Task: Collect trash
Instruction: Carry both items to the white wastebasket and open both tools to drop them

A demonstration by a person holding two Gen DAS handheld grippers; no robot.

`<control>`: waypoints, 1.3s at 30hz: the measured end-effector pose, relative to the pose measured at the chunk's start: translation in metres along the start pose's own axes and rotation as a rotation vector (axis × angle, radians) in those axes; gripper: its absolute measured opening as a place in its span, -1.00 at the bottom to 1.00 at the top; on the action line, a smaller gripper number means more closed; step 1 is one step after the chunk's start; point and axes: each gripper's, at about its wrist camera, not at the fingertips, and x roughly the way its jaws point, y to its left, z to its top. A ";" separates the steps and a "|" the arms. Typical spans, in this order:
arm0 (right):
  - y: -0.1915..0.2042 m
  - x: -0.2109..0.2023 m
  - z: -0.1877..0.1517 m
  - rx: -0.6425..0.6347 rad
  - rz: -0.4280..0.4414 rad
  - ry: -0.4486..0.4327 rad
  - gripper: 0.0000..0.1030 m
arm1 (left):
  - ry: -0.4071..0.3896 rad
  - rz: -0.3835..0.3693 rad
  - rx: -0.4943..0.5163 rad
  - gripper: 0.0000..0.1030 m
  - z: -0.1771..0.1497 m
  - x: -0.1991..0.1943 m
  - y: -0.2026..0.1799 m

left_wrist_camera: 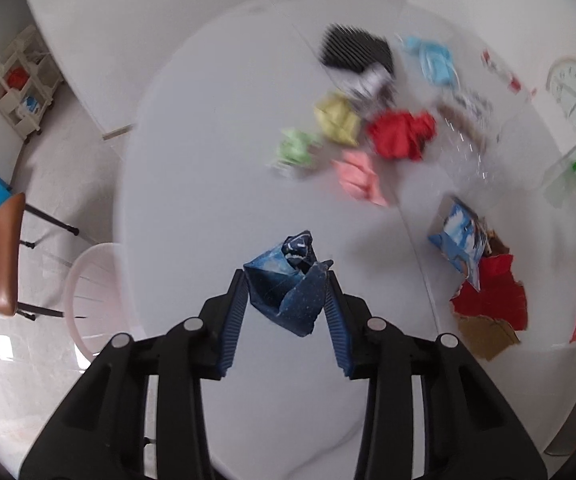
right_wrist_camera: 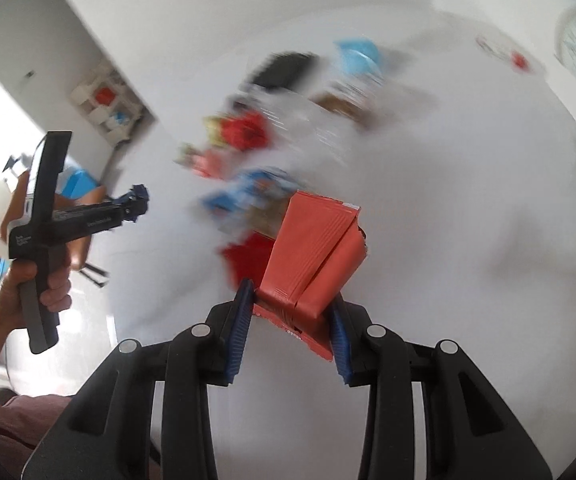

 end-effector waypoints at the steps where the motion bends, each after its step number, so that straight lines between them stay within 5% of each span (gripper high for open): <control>1: 0.019 -0.002 0.008 -0.034 0.019 -0.012 -0.27 | -0.009 0.009 -0.011 -0.26 0.000 -0.007 0.013; 8: 0.142 0.018 0.045 -0.187 0.159 -0.038 -0.26 | -0.004 0.140 -0.111 -0.24 -0.012 -0.017 0.146; 16: 0.259 0.081 0.076 -0.256 0.242 0.041 -0.26 | 0.137 0.169 -0.176 -0.20 -0.033 0.083 0.270; 22: 0.308 0.129 0.092 -0.317 0.233 0.113 -0.26 | 0.221 0.132 -0.219 0.19 -0.049 0.127 0.307; 26: 0.331 0.154 0.094 -0.345 0.244 0.147 -0.26 | 0.187 0.131 -0.266 0.49 -0.053 0.105 0.322; 39: 0.402 0.287 0.065 -0.500 0.289 0.322 -0.19 | 0.019 0.278 -0.471 0.72 -0.088 -0.024 0.386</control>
